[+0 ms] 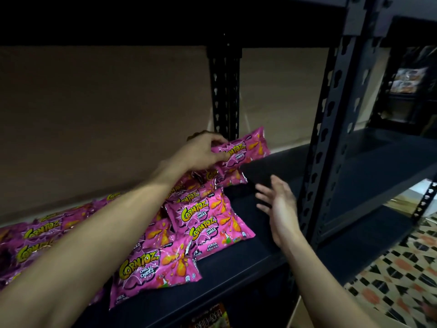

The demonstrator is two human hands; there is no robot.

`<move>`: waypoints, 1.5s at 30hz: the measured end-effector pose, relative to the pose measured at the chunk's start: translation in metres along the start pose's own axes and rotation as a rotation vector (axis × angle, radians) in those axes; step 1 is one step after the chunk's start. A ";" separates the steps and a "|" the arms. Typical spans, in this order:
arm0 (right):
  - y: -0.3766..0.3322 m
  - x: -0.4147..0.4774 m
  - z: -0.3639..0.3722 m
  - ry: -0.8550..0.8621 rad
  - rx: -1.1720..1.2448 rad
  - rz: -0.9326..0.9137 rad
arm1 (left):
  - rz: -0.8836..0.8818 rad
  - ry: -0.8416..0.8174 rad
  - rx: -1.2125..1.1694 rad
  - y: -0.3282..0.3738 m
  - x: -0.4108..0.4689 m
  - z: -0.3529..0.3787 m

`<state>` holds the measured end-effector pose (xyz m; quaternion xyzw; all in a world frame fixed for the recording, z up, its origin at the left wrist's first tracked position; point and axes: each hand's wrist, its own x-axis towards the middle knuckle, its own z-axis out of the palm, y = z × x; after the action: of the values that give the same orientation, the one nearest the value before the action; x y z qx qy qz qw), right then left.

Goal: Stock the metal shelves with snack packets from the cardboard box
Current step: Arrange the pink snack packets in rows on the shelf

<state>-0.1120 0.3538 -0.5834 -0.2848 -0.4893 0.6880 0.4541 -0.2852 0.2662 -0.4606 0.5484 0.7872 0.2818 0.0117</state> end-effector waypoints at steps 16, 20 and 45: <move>0.017 -0.004 -0.007 0.032 -0.174 -0.136 | -0.162 -0.124 0.136 -0.025 0.015 0.053; 0.018 -0.004 -0.008 0.037 -0.195 -0.135 | -0.162 -0.108 0.152 -0.029 0.014 0.053; 0.017 -0.006 -0.012 -0.033 -0.272 -0.151 | -0.043 -0.059 0.022 -0.049 -0.023 0.041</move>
<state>-0.1048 0.3518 -0.6036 -0.2946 -0.6054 0.5838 0.4537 -0.3045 0.2525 -0.5244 0.5395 0.8011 0.2568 0.0349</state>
